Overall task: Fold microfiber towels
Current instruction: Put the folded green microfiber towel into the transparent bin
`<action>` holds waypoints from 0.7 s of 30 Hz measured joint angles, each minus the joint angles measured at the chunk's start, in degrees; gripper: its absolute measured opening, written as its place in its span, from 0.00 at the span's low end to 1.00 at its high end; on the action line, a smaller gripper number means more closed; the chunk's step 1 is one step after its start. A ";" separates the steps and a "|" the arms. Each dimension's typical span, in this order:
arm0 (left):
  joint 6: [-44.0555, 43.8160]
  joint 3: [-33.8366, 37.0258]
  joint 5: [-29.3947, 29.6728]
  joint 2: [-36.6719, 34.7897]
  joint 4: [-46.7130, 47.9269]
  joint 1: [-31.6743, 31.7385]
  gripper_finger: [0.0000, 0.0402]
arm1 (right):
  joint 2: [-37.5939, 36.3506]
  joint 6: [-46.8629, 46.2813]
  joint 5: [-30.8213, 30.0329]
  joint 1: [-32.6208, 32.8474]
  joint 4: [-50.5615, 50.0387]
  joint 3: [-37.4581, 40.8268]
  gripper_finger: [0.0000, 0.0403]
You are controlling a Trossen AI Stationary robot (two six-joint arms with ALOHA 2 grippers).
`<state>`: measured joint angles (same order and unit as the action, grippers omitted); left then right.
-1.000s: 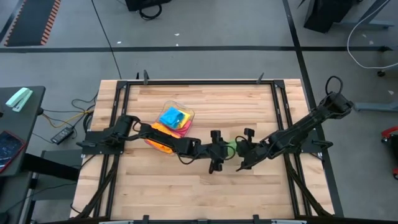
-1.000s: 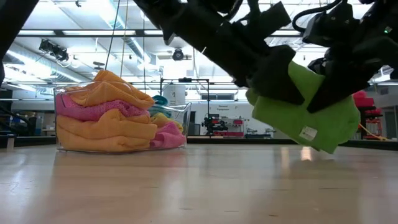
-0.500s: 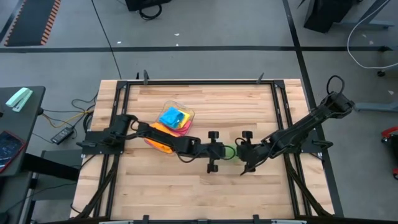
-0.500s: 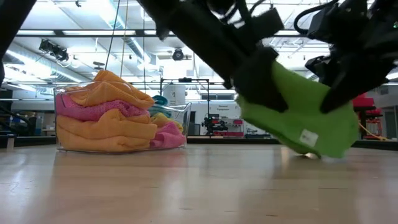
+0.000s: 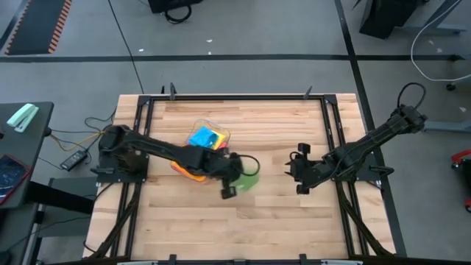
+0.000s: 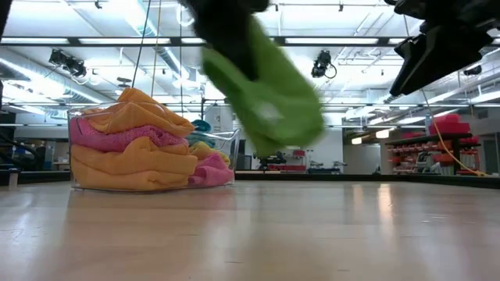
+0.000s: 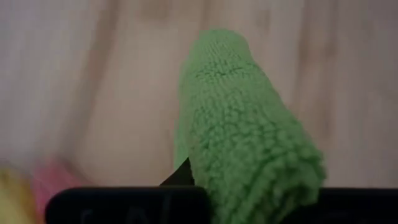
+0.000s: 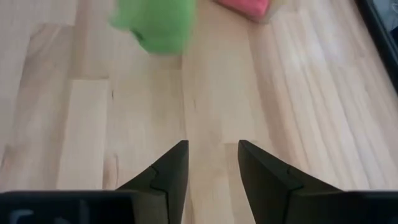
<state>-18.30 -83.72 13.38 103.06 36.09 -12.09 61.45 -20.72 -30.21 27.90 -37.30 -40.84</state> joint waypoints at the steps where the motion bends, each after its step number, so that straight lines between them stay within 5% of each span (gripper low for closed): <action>1: -1.41 0.00 -2.12 -1.18 3.15 0.14 0.05 | -0.02 -0.03 -0.40 0.00 0.22 0.00 0.36; 4: -5.48 0.00 -8.13 -4.48 12.00 1.02 0.08 | 0.42 -0.08 -0.62 0.02 0.19 0.02 0.36; 9: -9.93 0.04 -8.20 -9.52 24.23 2.88 0.13 | 1.30 -0.07 -0.80 0.00 0.21 0.04 0.36; 21: -7.66 0.06 -7.56 -23.29 32.36 5.61 0.07 | 1.82 0.36 -1.09 0.00 1.44 0.07 0.36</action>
<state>-25.96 -83.66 5.82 79.77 68.45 -6.48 63.28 -20.36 -31.30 27.90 -35.86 -40.77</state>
